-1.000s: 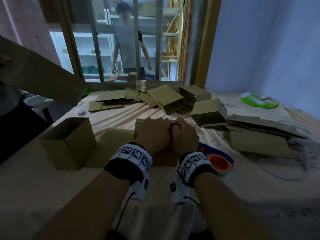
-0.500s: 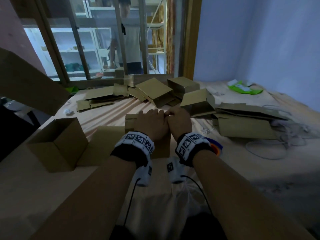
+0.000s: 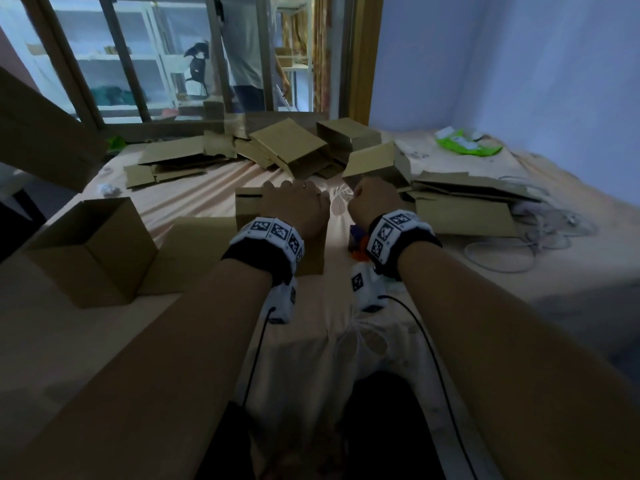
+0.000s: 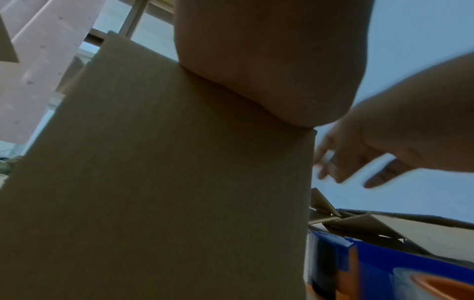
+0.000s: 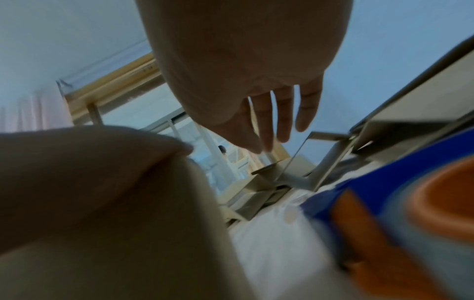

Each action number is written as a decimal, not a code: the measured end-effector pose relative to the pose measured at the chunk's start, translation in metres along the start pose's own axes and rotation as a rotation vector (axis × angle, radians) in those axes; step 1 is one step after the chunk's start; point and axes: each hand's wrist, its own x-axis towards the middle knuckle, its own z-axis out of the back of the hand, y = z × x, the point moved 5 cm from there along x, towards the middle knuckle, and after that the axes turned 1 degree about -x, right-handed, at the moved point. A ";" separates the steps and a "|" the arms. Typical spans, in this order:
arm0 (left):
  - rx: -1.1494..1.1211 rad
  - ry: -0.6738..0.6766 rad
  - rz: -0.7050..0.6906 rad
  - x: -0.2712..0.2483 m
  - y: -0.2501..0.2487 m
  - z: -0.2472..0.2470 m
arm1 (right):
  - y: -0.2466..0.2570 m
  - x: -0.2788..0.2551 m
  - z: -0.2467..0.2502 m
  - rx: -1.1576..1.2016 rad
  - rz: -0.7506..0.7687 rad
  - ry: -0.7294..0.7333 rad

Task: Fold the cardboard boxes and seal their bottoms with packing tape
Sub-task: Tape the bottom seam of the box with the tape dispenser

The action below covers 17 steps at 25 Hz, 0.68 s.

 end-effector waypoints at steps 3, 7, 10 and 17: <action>-0.008 -0.009 -0.010 -0.002 0.003 0.001 | -0.029 -0.004 -0.008 -0.094 -0.135 0.081; -0.017 -0.022 -0.018 -0.003 0.004 0.002 | -0.067 -0.020 -0.023 -0.356 -0.186 0.265; -0.037 -0.067 -0.028 -0.002 0.006 0.001 | -0.089 -0.026 -0.037 -0.424 -0.257 0.327; -0.195 -0.022 -0.044 -0.006 0.011 0.012 | -0.108 -0.026 -0.032 0.125 -0.403 0.063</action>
